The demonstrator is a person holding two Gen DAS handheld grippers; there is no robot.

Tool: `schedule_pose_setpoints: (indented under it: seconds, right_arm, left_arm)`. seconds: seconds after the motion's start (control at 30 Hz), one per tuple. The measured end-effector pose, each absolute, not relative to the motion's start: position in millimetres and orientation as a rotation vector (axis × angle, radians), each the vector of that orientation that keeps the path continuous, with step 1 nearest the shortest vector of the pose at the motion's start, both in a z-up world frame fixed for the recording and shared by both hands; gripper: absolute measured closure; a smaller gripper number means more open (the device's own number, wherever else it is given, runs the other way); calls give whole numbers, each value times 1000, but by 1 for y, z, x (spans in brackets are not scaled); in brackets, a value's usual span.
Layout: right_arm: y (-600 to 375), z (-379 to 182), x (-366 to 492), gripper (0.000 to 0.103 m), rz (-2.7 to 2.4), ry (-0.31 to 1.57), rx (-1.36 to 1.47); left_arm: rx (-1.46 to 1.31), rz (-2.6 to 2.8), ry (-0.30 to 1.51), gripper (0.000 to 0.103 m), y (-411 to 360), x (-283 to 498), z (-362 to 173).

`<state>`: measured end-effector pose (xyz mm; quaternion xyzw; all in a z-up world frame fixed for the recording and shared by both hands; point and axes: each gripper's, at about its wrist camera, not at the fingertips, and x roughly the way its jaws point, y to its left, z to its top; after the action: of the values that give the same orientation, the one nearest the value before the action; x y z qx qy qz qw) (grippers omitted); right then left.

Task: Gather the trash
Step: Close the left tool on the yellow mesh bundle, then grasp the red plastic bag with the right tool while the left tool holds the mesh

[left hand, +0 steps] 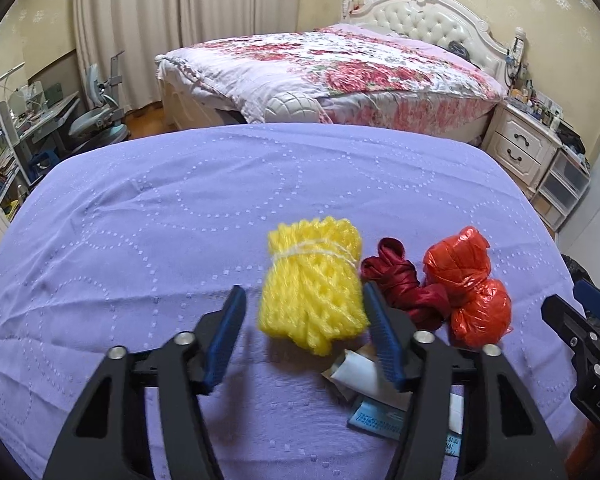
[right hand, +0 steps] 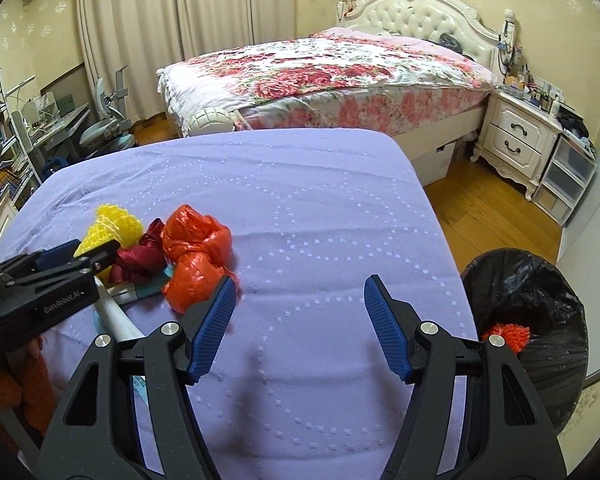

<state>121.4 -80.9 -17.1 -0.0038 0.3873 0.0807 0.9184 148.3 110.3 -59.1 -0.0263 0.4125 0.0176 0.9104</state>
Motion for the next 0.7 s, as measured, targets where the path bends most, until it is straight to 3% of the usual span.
schedule_pose_setpoints:
  seconds: [0.7]
  right_arm:
    - [-28, -29, 141, 38, 250, 831, -68]
  left_arm:
    - [-88, 92, 796, 58, 156, 117, -47]
